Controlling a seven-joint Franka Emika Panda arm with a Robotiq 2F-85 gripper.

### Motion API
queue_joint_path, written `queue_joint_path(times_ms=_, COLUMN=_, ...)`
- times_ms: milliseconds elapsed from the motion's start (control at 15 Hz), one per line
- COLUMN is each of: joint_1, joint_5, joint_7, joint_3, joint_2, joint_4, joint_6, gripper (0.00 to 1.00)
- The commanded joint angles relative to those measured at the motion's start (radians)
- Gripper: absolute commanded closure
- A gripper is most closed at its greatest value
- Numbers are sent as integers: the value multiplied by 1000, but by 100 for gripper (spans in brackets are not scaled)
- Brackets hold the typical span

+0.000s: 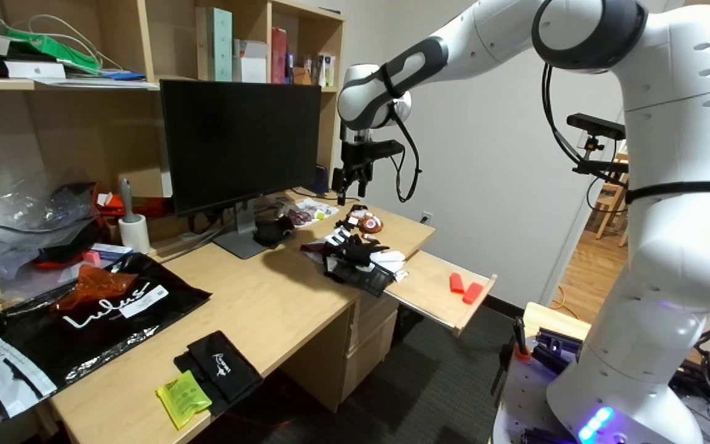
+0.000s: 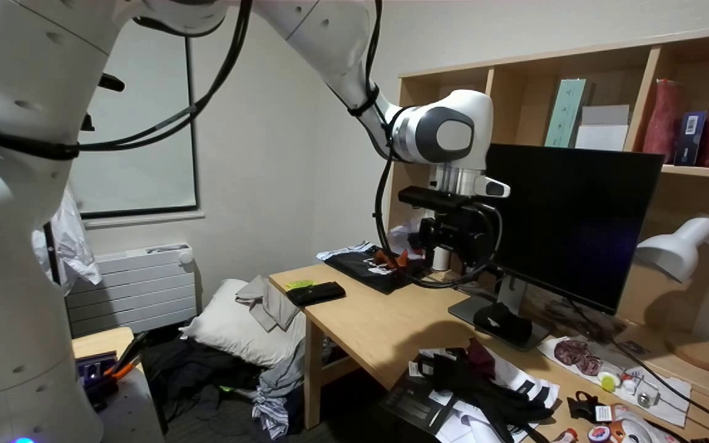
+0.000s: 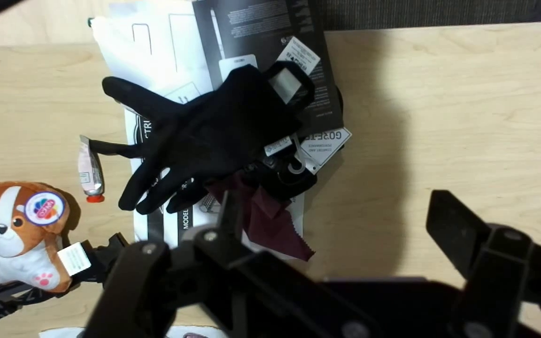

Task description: Move the object to the right

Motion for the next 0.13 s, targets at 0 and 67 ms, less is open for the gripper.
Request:
queue_joint_path(times_ms=0, joint_1=27, joint_5=15, joint_7=-10, joint_3=-31, joint_2=0, joint_4=2, joint_6=-2, gripper=0)
queue_joint_path(times_ms=67, joint_1=27, joint_5=15, joint_7=-10, joint_3=-31, joint_2=0, joint_4=2, joint_6=-2, gripper=0)
